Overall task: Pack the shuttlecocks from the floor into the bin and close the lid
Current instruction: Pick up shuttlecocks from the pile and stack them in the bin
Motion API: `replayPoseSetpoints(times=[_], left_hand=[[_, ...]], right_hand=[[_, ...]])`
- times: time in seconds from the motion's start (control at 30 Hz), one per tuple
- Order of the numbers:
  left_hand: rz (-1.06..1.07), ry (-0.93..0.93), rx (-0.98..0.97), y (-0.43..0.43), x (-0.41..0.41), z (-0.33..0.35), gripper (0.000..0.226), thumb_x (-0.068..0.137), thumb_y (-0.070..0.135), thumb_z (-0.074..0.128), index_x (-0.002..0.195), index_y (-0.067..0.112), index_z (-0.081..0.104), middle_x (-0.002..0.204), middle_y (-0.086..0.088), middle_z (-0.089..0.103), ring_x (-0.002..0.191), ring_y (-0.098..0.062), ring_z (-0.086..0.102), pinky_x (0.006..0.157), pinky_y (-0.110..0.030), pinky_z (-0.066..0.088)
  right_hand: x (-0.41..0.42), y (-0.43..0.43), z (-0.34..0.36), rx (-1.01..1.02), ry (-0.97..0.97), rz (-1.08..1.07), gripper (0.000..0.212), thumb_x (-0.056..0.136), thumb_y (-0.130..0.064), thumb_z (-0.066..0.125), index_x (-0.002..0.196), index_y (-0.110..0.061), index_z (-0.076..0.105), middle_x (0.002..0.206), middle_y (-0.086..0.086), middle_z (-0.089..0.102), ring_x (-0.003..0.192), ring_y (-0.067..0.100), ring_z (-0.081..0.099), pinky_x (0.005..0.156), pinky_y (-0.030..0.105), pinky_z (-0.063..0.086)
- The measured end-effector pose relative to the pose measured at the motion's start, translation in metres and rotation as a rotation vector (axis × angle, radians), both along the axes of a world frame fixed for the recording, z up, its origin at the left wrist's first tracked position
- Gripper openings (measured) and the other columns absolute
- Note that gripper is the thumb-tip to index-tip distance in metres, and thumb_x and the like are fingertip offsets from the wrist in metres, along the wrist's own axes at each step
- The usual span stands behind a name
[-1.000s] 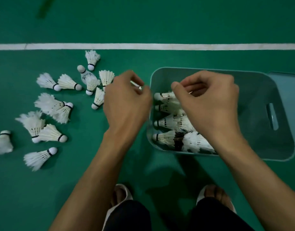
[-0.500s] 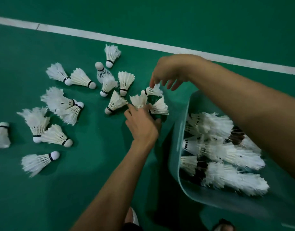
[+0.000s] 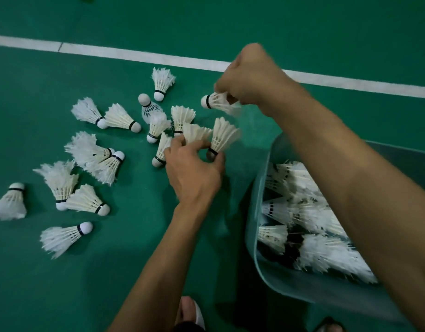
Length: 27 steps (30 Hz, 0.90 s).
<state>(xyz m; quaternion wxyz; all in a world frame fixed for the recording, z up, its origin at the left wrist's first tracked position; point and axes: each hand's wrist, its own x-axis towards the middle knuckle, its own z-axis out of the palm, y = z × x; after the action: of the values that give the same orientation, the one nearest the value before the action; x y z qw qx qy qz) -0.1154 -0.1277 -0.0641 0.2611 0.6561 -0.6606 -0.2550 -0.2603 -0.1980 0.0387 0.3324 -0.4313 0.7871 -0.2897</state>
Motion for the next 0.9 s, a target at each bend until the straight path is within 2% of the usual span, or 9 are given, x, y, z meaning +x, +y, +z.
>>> replayPoseSetpoints(times=[0.07,0.13,0.3,0.37,0.5,0.6,0.7,0.8,0.9], left_hand=[[0.028,0.086,-0.041,0.009,-0.004,0.023,0.031,0.069,0.042,0.078,0.097,0.028,0.081,0.116,-0.003,0.063,0.104,-0.027,0.061,0.087,-0.040,0.055],[0.015,0.138,-0.102,0.021,-0.006,0.049,0.033,0.069,0.046,0.077,0.096,0.030,0.081,0.115,0.000,0.063,0.104,-0.025,0.063,0.089,-0.039,0.056],[-0.070,0.197,-0.239,0.062,-0.024,0.109,0.027,0.072,0.039,0.077,0.096,0.028,0.081,0.112,0.008,0.057,0.104,-0.021,0.063,0.086,-0.037,0.056],[-0.139,0.200,-0.261,0.084,-0.035,0.120,0.028,0.072,0.041,0.076,0.097,0.027,0.081,0.115,0.005,0.060,0.105,-0.021,0.062,0.084,-0.037,0.057],[-0.319,0.116,-0.099,0.123,-0.057,0.120,0.041,0.071,0.056,0.075,0.101,0.029,0.081,0.127,-0.001,0.062,0.110,-0.021,0.064,0.087,-0.039,0.058],[-0.467,-0.057,0.039,0.140,-0.075,0.116,0.025,0.069,0.050,0.079,0.085,0.030,0.080,0.105,0.007,0.068,0.089,-0.017,0.068,0.072,-0.034,0.057],[-0.573,-0.267,0.188,0.148,-0.088,0.111,0.013,0.069,0.039,0.080,0.073,0.027,0.077,0.077,0.008,0.070,0.066,-0.011,0.063,0.054,-0.023,0.044],[-0.643,-0.402,0.257,0.149,-0.090,0.103,0.014,0.071,0.036,0.078,0.079,0.024,0.079,0.081,0.004,0.072,0.074,-0.017,0.065,0.059,-0.025,0.046],[-0.697,-0.450,0.349,0.144,-0.085,0.096,0.019,0.070,0.037,0.079,0.081,0.022,0.079,0.085,0.003,0.073,0.080,-0.018,0.067,0.065,-0.028,0.053]], right_hand=[[-0.016,0.026,0.018,-0.146,-0.053,-0.065,0.018,0.071,-0.010,0.067,0.082,0.002,0.074,0.061,0.003,0.064,0.056,0.015,0.055,0.054,0.040,0.051],[-0.030,0.060,0.038,-0.279,-0.080,-0.098,0.003,0.067,-0.012,0.073,0.064,-0.014,0.074,0.053,-0.007,0.066,0.052,0.008,0.058,0.058,0.034,0.055],[-0.063,0.157,0.090,-0.450,-0.112,-0.323,0.019,0.064,-0.013,0.082,0.066,-0.022,0.065,0.077,0.009,0.073,0.061,0.017,0.065,0.055,0.029,0.053],[-0.082,0.195,0.088,-0.407,-0.077,-0.419,0.023,0.065,-0.016,0.085,0.068,-0.021,0.063,0.077,0.006,0.072,0.064,0.015,0.067,0.056,0.027,0.052],[-0.115,0.257,0.045,-0.155,-0.038,-0.594,0.031,0.064,-0.013,0.089,0.069,-0.018,0.058,0.079,0.008,0.068,0.075,0.026,0.070,0.067,0.039,0.058],[-0.134,0.282,0.005,0.003,-0.017,-0.648,0.029,0.072,-0.007,0.083,0.076,-0.019,0.058,0.087,0.009,0.069,0.080,0.026,0.068,0.071,0.038,0.059],[-0.141,0.282,-0.019,0.131,0.023,-0.648,0.020,0.080,-0.006,0.073,0.096,-0.015,0.065,0.102,0.012,0.070,0.089,0.027,0.069,0.077,0.033,0.056],[-0.135,0.266,-0.029,0.176,0.078,-0.609,0.028,0.082,-0.003,0.065,0.109,0.000,0.070,0.109,0.019,0.070,0.101,0.034,0.069,0.086,0.042,0.059],[-0.127,0.247,-0.041,0.205,0.051,-0.537,0.010,0.076,-0.003,0.062,0.085,0.002,0.065,0.084,0.015,0.069,0.080,0.029,0.068,0.066,0.041,0.056]])
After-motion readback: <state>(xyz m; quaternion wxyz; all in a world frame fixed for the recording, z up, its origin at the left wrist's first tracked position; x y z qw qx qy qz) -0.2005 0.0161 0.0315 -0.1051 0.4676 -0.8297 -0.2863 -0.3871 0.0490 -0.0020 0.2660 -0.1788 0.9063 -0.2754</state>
